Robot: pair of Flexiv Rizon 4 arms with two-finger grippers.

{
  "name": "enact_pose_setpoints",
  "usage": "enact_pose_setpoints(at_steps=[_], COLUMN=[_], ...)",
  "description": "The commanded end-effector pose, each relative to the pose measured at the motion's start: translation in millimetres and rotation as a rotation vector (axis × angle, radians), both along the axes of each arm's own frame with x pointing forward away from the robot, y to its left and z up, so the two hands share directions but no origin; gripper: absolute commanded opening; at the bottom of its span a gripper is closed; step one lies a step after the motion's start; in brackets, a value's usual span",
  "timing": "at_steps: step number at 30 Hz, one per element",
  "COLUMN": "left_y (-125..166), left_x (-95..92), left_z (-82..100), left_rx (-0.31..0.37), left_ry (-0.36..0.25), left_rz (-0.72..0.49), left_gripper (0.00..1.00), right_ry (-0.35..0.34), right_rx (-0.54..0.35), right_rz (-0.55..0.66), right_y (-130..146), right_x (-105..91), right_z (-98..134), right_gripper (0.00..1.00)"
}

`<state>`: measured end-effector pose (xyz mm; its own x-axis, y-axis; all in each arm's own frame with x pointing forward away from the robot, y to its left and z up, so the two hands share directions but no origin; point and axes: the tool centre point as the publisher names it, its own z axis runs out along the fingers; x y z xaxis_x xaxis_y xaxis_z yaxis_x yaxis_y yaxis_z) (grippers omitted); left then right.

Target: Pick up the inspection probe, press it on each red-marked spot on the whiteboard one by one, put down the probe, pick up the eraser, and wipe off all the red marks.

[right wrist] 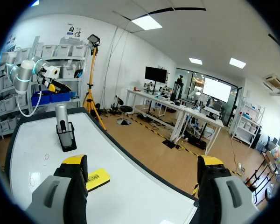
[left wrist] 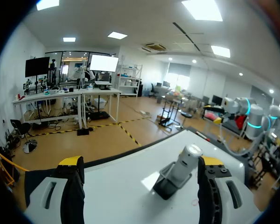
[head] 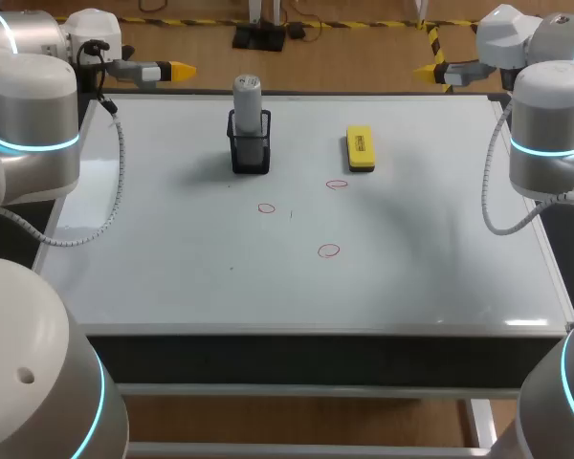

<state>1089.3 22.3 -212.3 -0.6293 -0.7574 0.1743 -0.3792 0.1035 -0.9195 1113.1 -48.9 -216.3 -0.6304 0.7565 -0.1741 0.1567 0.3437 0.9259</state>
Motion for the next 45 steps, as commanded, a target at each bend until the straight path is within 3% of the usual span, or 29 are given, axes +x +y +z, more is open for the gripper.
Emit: enact_pose_setpoints(at_steps=[1,43,45], left_y=[0.2,0.2,-8.7], left_x=[0.9,0.9,-1.1], left_z=[-2.2,-2.2,-2.5], left_rx=[-0.004,-0.004,0.009], left_ry=[-0.006,-0.006,-0.030], left_rz=[-0.001,-0.001,-0.072], left_gripper=[1.00,1.00,1.00], right_ry=[0.001,0.001,0.001], right_rx=[-0.001,-0.001,-0.001], right_rz=[0.001,0.001,0.001], right_y=[-0.3,-0.3,-0.3], right_x=[0.5,0.5,0.5], right_z=[0.0,0.0,0.0], right_gripper=[1.00,1.00,1.00])
